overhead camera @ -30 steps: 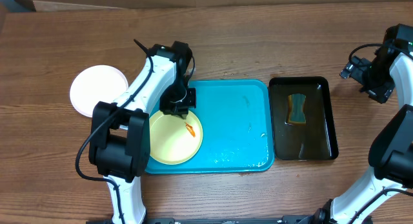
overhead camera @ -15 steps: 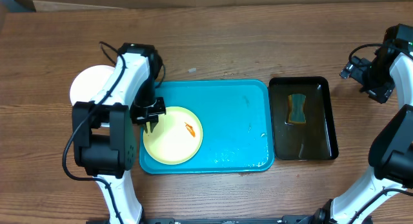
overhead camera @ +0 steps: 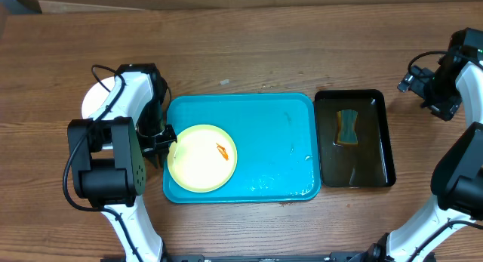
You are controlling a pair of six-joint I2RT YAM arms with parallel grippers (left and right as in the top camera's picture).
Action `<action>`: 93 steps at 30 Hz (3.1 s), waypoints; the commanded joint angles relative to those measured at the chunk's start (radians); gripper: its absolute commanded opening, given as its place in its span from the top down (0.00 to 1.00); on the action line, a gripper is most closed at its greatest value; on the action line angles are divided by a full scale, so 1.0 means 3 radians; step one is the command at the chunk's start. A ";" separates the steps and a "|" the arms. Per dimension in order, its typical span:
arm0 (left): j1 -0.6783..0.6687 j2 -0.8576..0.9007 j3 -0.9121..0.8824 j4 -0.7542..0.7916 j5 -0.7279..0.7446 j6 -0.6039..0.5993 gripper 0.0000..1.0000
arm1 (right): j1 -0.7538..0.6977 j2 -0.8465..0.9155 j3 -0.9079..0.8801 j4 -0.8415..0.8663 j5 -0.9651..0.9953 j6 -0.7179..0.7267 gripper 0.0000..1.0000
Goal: Clean dirty plates on tray and stack at the side
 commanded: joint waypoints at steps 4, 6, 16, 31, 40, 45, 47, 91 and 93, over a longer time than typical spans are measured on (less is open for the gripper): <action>-0.0076 -0.0085 -0.0203 0.0266 -0.0024 -0.0043 0.90 | 0.0013 -0.0072 0.0047 0.0018 0.0006 0.0017 0.00; -0.0099 -0.0084 -0.0252 0.0359 0.0031 -0.0042 0.90 | 0.0013 -0.0072 0.0047 0.0018 0.0006 0.0017 0.00; -0.0139 -0.0084 -0.0292 0.0556 0.0753 0.0203 0.89 | 0.0013 -0.0072 0.0047 0.0018 0.0006 0.0015 0.00; -0.0254 -0.0084 -0.0281 0.0830 0.1437 0.0345 0.85 | 0.0013 -0.0072 0.0047 0.0018 0.0006 0.0017 0.00; -0.0263 -0.0084 -0.0282 0.0888 0.1286 0.0342 0.81 | 0.0013 -0.0072 0.0047 0.0018 0.0006 0.0017 0.00; -0.0263 -0.0084 -0.0284 0.0923 0.1240 0.0329 0.81 | 0.0013 -0.0072 0.0047 0.0017 0.0006 0.0017 0.00; -0.0263 -0.0084 -0.0286 0.0927 0.1235 0.0331 0.82 | 0.0011 -0.0072 0.0047 0.0018 0.0006 0.0017 0.00; 0.0145 -0.0172 0.0432 0.0622 0.1603 0.1457 0.75 | 0.0013 -0.0072 0.0047 0.0018 0.0006 0.0017 0.00; 0.0191 -0.0458 0.0554 0.0572 0.1588 0.1455 0.75 | 0.0013 -0.0072 0.0047 0.0018 0.0006 0.0017 0.00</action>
